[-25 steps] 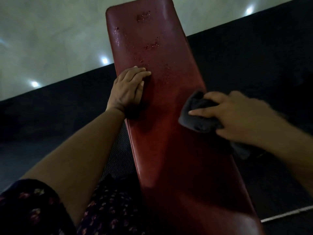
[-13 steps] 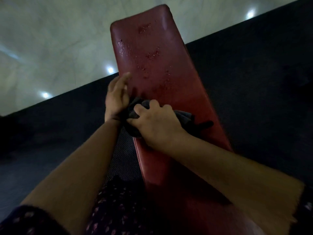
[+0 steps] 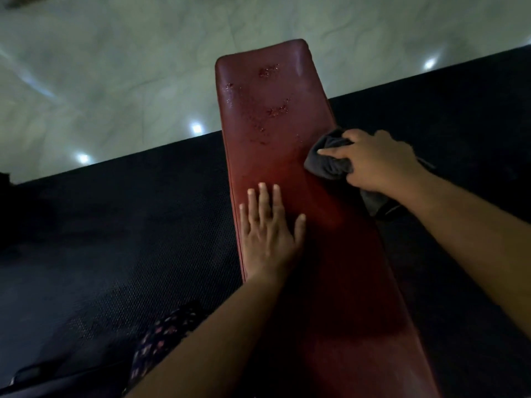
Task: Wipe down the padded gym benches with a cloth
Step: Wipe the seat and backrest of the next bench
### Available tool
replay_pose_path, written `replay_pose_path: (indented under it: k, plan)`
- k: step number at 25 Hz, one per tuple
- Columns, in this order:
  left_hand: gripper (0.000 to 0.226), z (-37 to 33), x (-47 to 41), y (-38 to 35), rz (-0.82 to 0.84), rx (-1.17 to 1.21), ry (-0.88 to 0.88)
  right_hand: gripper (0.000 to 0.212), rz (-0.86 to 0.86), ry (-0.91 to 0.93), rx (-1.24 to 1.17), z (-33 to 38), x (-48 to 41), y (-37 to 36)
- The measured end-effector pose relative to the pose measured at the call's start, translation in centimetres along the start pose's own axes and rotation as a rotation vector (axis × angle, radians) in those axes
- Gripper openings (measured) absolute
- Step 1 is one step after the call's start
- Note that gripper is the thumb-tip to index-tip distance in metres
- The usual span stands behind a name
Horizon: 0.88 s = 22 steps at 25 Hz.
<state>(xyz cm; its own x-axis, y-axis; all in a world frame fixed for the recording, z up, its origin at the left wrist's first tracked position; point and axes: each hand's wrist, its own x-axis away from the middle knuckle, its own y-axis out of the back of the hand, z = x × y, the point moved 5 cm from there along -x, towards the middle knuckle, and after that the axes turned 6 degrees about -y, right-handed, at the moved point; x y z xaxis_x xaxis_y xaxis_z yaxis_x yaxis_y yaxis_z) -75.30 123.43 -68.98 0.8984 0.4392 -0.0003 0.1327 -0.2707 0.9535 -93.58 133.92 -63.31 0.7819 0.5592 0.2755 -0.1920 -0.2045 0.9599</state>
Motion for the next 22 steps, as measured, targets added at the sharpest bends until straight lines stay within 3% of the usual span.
replay_pose_path:
  k: [4,6,10,12,15,19,22]
  plan:
    - [0.057,-1.0,0.1,0.7,-0.106,0.052,-0.177,0.062,-0.084,-0.038,-0.051,1.7,-1.9,0.7]
    - [0.047,-1.4,0.3,0.6,-0.131,0.049,-0.298,0.062,-0.104,0.155,-0.041,5.2,-2.6,1.5]
    - [0.044,-1.5,0.5,0.8,-0.095,0.028,-0.290,0.062,-0.094,0.616,0.079,14.4,-2.1,2.4]
    - [0.041,-1.7,0.2,1.1,-0.112,0.034,-0.297,0.058,-0.119,0.724,0.163,17.9,-1.8,1.9]
    - [0.042,-1.5,0.3,1.4,-0.117,0.110,-0.264,0.057,-0.112,0.602,0.026,16.3,-3.3,2.9]
    - [0.056,-0.4,-1.4,2.3,-0.076,0.286,-0.001,0.061,0.007,0.372,-0.062,6.8,-5.8,2.7]
    - [0.057,-0.2,-4.8,2.9,-0.057,0.115,-0.067,0.064,0.025,0.234,-0.014,0.8,-7.5,3.8]
